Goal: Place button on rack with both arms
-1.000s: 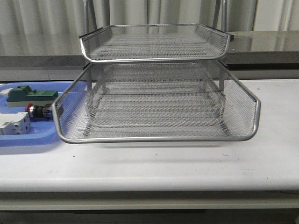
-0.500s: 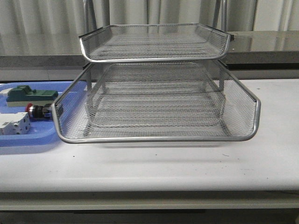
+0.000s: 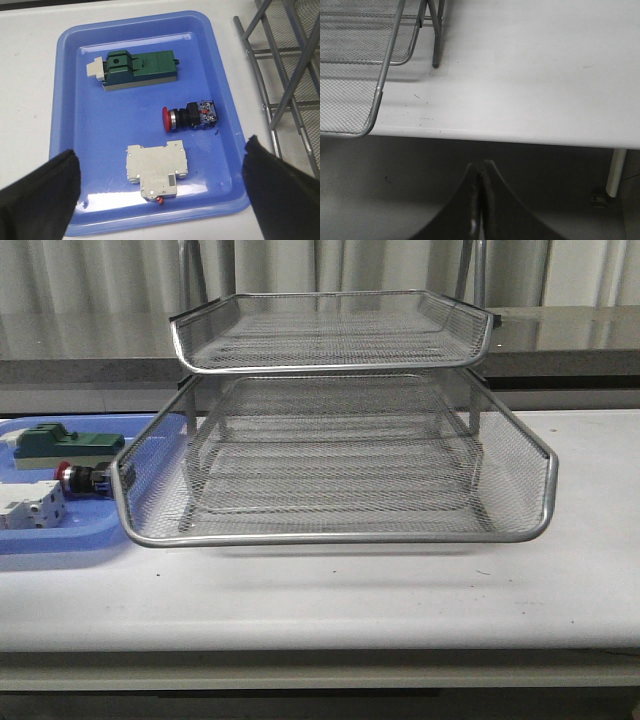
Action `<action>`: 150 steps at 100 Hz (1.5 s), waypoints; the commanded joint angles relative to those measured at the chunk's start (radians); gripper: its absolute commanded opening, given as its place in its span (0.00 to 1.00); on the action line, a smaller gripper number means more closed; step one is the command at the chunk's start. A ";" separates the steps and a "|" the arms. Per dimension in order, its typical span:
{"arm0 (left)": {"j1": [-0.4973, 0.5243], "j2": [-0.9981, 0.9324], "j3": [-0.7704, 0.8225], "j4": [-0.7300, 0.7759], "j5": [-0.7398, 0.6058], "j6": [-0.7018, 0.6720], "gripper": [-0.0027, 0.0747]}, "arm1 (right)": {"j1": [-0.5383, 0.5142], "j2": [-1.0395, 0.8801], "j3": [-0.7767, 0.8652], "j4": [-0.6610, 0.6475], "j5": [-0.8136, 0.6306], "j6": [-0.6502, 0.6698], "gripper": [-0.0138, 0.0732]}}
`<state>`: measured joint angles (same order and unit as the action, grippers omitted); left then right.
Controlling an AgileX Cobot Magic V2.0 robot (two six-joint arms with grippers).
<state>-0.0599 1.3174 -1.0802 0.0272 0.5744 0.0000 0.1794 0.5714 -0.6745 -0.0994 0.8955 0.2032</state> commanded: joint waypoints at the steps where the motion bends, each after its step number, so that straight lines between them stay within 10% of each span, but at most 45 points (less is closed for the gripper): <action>1: -0.006 -0.020 -0.034 -0.018 -0.074 0.000 0.86 | -0.008 0.000 -0.034 -0.015 -0.058 -0.001 0.08; 85: -0.006 0.665 -0.889 -0.169 0.548 0.757 0.86 | -0.008 0.000 -0.033 -0.015 -0.058 -0.001 0.08; 150: -0.006 0.883 -0.979 -0.188 0.603 0.993 0.86 | -0.008 0.000 -0.033 -0.015 -0.058 -0.001 0.08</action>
<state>-0.0617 2.2484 -2.0299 -0.1351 1.2037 0.9761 0.1794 0.5714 -0.6745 -0.0994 0.8955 0.2032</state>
